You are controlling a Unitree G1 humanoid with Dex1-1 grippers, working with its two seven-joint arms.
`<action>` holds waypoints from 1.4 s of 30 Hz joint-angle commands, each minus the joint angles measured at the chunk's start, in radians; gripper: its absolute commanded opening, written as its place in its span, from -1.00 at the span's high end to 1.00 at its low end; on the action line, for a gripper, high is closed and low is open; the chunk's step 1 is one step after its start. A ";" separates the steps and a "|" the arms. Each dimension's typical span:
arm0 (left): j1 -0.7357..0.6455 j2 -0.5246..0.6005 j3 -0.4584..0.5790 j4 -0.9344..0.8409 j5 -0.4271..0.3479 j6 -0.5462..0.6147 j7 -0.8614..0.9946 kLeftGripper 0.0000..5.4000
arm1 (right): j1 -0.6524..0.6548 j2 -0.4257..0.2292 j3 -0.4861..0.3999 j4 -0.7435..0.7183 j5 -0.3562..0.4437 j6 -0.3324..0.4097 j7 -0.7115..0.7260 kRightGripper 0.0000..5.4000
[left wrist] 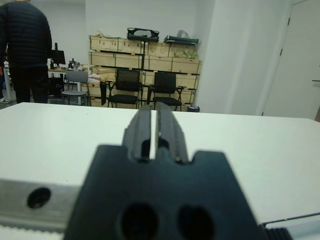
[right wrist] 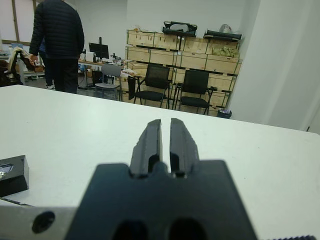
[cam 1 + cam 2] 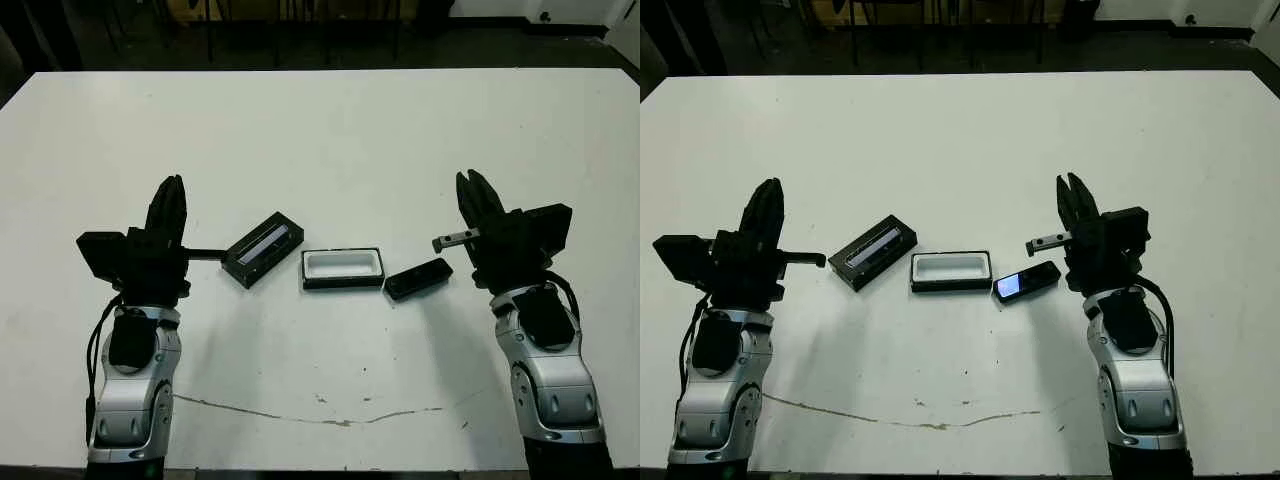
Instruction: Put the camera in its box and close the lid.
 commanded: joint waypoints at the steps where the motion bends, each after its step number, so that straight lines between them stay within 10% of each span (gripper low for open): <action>1: 0.005 0.010 -0.001 0.005 0.005 0.030 0.002 0.99 | 0.003 -0.015 -0.001 -0.001 -0.004 0.022 0.005 1.00; 10: 0.013 0.017 -0.013 0.005 0.011 0.019 -0.013 0.99 | -0.030 -0.078 -0.021 0.009 0.030 0.076 0.074 1.00; 17: 0.026 0.013 -0.016 -0.008 0.012 0.026 -0.011 0.99 | -0.251 -0.256 -0.034 0.142 0.033 0.170 0.230 1.00; 25: 0.029 0.016 -0.019 -0.003 0.010 0.014 -0.015 0.99 | -0.575 -0.440 0.132 0.575 -0.051 0.038 0.611 1.00; 42: 0.047 0.011 -0.018 -0.004 0.016 -0.003 -0.010 0.99 | -0.769 -0.431 0.393 0.914 -0.257 -0.097 0.956 1.00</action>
